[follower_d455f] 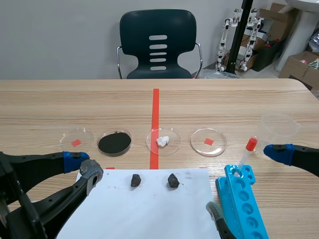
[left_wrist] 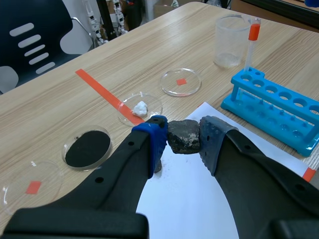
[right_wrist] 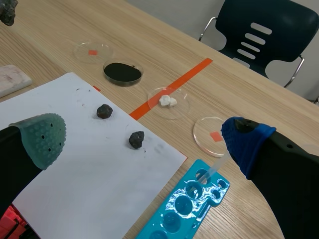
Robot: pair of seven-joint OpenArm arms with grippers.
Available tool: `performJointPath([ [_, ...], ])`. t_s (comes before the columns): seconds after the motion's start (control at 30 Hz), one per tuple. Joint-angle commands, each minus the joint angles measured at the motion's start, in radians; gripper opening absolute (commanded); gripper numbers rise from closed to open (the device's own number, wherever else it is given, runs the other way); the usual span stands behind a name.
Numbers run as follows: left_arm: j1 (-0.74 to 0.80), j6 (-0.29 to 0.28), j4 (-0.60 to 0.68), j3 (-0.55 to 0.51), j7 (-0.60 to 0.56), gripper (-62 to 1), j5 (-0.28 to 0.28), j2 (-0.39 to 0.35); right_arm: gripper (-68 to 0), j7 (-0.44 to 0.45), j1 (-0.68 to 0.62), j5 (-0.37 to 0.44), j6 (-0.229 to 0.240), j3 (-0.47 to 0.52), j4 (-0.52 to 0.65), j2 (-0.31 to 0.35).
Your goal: Lower the mineral onto the iron filings and hold still
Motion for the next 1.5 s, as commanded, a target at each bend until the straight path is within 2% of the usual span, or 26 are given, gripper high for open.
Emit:
performJointPath([
  [0.0, 0.0, 0.005, 0.016, -0.002, -0.013, -49.6, -0.013, 0.007, 0.4, 0.015, 0.003, 0.012, -0.005, 0.005, 0.022, 0.0],
  [1.47, 0.0, 0.012, 0.016, -0.002, 0.016, -49.6, -0.013, 0.007, 0.4, 0.015, 0.003, 0.012, -0.005, 0.005, 0.022, 0.0],
])
